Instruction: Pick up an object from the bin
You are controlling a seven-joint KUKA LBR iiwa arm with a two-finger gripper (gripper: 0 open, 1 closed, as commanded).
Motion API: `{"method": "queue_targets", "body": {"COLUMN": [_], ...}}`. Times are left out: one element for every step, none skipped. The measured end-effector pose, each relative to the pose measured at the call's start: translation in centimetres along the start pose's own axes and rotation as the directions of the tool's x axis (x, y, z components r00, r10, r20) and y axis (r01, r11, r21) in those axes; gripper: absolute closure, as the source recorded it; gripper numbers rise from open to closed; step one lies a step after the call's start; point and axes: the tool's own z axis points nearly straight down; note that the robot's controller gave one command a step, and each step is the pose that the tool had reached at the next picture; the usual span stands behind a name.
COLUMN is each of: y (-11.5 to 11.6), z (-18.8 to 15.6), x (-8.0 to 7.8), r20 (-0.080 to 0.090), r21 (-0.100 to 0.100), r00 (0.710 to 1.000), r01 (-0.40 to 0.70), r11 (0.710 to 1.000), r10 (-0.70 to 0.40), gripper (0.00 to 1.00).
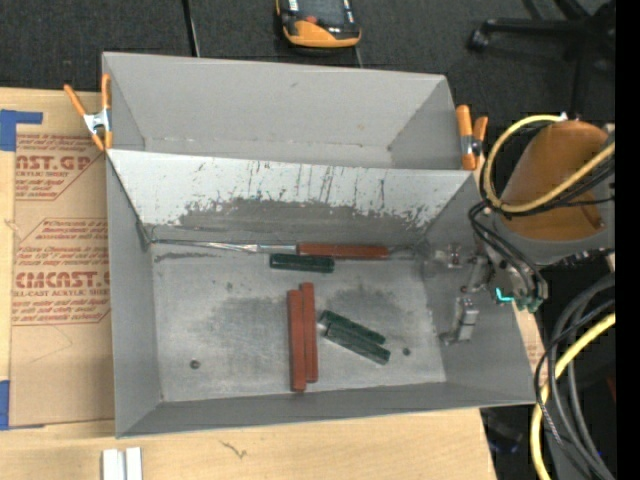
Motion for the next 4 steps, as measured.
{"method": "queue_targets", "body": {"y": [0.1, 7.7, 10.1, 10.6], "z": [-0.4, 6.3, 7.1, 5.6], "x": [-0.2, 0.7, 0.5, 2.3], "r20": [0.007, 0.011, 0.006, 0.005], "r21": [0.001, 0.0, 0.0, -0.001], "r00": [1.0, 0.998, 1.0, 0.989], "r01": [0.002, -0.06, 0.029, -0.146], "r11": [1.0, 0.998, 1.0, 0.989], "r10": [-0.002, 0.06, -0.029, 0.146], "gripper": [0.0, 0.0, 0.0, 0.0]}}
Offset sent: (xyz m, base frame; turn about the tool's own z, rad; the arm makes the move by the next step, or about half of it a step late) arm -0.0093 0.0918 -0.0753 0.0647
